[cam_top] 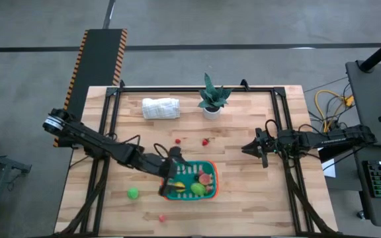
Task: Pick and placing Produce into tupperware
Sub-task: Put the green pear into the blue bin
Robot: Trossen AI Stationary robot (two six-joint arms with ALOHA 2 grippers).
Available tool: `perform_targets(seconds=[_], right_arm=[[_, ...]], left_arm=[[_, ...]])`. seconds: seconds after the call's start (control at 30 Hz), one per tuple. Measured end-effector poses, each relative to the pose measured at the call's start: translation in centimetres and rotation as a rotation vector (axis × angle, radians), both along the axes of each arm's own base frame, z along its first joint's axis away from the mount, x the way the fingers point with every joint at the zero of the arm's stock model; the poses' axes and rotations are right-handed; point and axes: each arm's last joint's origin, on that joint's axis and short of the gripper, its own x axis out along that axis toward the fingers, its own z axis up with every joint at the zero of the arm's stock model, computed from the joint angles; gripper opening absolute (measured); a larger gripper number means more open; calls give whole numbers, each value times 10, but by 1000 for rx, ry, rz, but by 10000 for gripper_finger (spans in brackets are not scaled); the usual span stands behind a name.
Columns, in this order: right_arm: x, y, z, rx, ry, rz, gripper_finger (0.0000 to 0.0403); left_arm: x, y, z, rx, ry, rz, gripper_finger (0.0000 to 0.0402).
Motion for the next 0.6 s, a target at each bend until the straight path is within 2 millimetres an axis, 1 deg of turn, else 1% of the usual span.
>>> perform_targets(seconds=[0.1, 0.33, 0.47, 0.6], right_arm=[[0, 0, 0, 0, 0, 0, 63], [0, 0, 0, 0, -1, 0, 63], [0, 0, 0, 0, -1, 0, 63], [0, 0, 0, 1, 0, 0, 63]], left_arm=[[-15, 2, 8, -120, 94, 42, 397], [-60, 9, 21, -340, 329, 159, 387], [-84, 13, 23, -429, 439, 229, 386], [-100, 14, 23, -472, 527, 270, 386]])
